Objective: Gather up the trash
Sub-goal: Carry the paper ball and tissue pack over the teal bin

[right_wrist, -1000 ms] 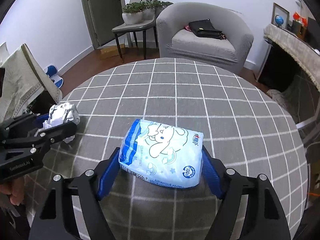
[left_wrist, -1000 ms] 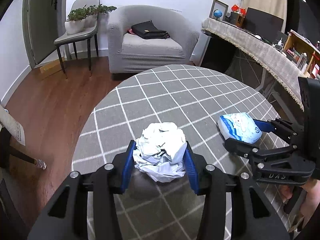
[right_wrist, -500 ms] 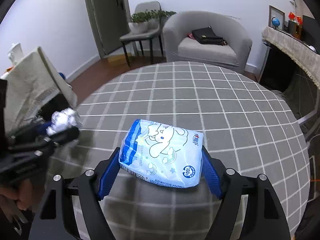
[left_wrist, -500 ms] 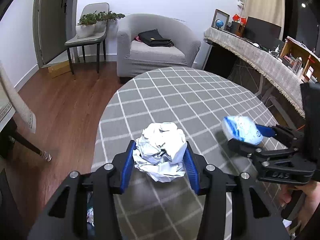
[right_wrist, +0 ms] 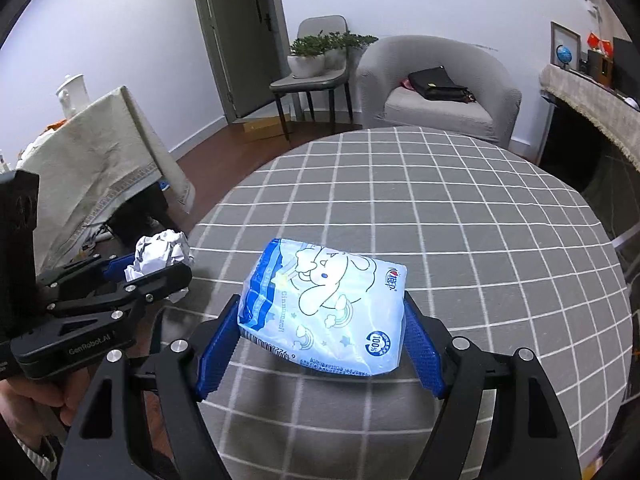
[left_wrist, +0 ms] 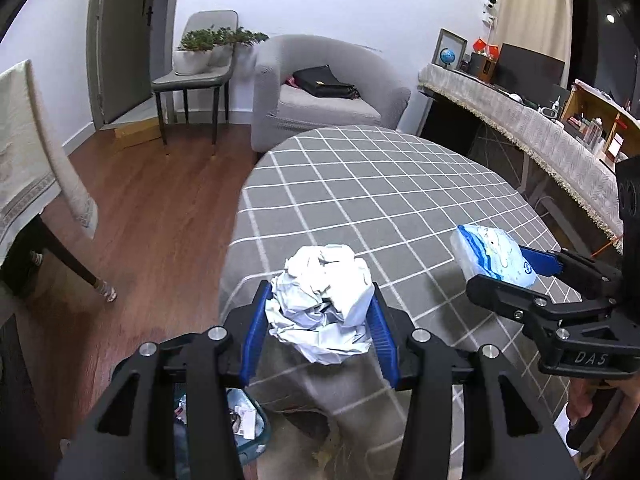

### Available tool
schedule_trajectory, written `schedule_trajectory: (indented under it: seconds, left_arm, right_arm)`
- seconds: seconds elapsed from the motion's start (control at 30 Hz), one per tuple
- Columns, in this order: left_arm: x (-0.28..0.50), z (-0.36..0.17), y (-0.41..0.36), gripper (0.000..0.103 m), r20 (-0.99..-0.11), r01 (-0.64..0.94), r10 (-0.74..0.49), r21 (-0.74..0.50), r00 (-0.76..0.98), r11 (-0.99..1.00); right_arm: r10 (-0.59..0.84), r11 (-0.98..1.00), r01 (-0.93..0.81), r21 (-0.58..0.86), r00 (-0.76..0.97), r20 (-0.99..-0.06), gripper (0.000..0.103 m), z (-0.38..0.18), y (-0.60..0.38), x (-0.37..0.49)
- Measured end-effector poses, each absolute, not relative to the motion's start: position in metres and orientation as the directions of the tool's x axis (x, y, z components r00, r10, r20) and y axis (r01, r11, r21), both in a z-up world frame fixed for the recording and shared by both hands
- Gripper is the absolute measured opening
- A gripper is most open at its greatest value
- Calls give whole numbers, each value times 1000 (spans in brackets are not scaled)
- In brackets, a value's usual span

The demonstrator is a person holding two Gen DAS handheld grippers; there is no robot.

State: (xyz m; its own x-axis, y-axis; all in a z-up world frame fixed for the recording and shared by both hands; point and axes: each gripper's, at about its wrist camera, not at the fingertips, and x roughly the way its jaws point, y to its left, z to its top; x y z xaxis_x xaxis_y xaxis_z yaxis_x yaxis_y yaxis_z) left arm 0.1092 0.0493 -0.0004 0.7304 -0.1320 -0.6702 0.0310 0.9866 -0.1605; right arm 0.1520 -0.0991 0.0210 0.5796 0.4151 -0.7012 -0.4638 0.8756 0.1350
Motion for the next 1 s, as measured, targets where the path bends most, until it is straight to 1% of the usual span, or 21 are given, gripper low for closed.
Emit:
schedule_trajectory:
  seconds: [0.17, 0.37, 0.5, 0.7, 1.0]
  left_arm:
    - [94, 0, 64, 50, -664, 17, -109, -144, 740, 989]
    - [92, -8, 94, 50, -683, -35, -61, -125, 728, 991]
    - [92, -16, 115, 50, -700, -68, -65, -161, 712, 985]
    - [84, -31, 140, 50, -719, -86, -59, -163, 692, 983]
    - [78, -60, 185, 50, -767, -161, -48, -194, 640, 968]
  right_arm:
    - [448, 858, -493, 146, 577, -682, 77, 27, -79, 144]
    - [464, 836, -532, 134, 555, -690, 77, 24, -51, 141]
    - [479, 825, -548, 138, 547, -687, 77, 25, -37, 140]
    - [513, 795, -587, 153, 517, -685, 77, 26, -10, 138]
    - [549, 751, -638, 171, 458, -699, 77, 16, 33, 132]
